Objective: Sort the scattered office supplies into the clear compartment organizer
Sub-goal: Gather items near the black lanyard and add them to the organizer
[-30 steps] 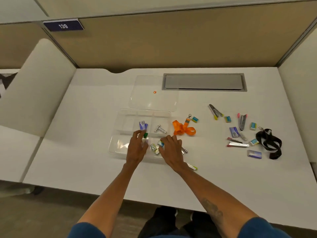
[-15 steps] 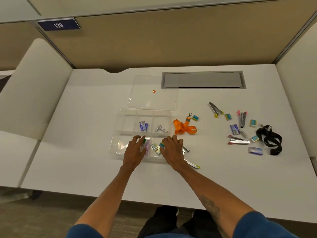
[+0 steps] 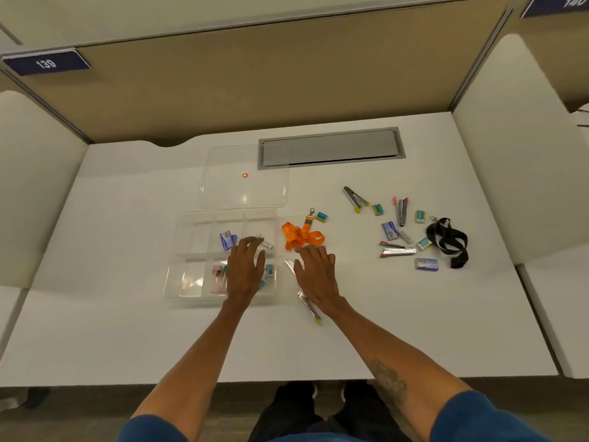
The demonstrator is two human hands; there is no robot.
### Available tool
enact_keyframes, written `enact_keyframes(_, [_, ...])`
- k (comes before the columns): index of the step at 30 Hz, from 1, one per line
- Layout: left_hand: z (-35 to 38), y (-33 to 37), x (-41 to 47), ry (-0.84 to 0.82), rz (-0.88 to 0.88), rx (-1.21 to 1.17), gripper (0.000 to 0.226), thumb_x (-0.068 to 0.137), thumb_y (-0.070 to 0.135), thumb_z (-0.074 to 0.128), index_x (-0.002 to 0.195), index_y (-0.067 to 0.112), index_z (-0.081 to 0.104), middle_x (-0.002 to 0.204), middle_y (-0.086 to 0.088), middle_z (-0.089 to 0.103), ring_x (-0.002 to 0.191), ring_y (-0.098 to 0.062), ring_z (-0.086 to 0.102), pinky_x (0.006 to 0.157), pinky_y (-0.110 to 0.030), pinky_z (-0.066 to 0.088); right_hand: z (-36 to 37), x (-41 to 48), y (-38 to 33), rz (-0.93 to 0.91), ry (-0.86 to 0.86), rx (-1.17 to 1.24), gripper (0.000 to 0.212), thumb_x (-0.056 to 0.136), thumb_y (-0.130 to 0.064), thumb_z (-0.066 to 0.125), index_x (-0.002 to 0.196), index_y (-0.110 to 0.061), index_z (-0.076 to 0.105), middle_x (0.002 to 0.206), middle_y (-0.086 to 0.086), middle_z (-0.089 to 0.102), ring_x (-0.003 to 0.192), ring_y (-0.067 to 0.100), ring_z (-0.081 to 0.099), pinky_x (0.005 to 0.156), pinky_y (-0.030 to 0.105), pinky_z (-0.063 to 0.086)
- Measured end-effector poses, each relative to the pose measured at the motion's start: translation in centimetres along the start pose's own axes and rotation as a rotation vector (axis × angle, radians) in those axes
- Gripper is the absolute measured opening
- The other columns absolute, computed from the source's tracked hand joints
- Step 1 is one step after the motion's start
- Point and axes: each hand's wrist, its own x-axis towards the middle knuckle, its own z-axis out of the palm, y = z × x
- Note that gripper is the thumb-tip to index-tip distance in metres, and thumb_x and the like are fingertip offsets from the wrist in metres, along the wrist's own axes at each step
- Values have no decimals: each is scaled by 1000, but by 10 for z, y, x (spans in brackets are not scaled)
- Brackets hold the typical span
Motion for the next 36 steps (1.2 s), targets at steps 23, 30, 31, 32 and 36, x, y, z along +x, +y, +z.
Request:
enact_keyframes(23, [188,258,32,-475,322,-11,35,89,25,62,123,17,60,126,-5,61,109,-26,57,89,-37,40,-108,-46,251,499,54,-68,47,69,-7,75,113,-8,58,109,10,61,100,29,56,76,39,44])
enact_keyframes(30, [230,302,40,-453,387,97,35,84,30,68,115,16,64,108,-7,68,103,-30,58,87,-43,39,-109,-45,271,450,-4,-107,40,69,-8,77,106,-12,64,105,8,64,96,29,58,74,41,46])
enact_keyframes(31, [235,306,40,-448,393,132,34,80,30,71,110,15,66,101,-6,69,97,-30,60,83,-42,41,-109,-45,272,445,-9,-118,38,70,-8,76,105,-13,64,103,7,64,95,28,58,74,40,46])
enact_keyframes(32, [239,310,40,-456,396,175,32,77,30,74,105,15,67,94,-5,69,92,-30,61,79,-41,43,-109,-46,274,440,-13,-127,35,70,-8,76,103,-14,64,101,6,64,93,27,57,72,39,46])
enact_keyframes(36, [251,317,37,-483,392,286,24,75,24,72,98,17,68,88,-3,67,87,-28,60,78,-40,41,-111,-51,278,444,-38,-125,31,74,-10,75,103,-15,64,98,6,62,90,25,56,71,38,47])
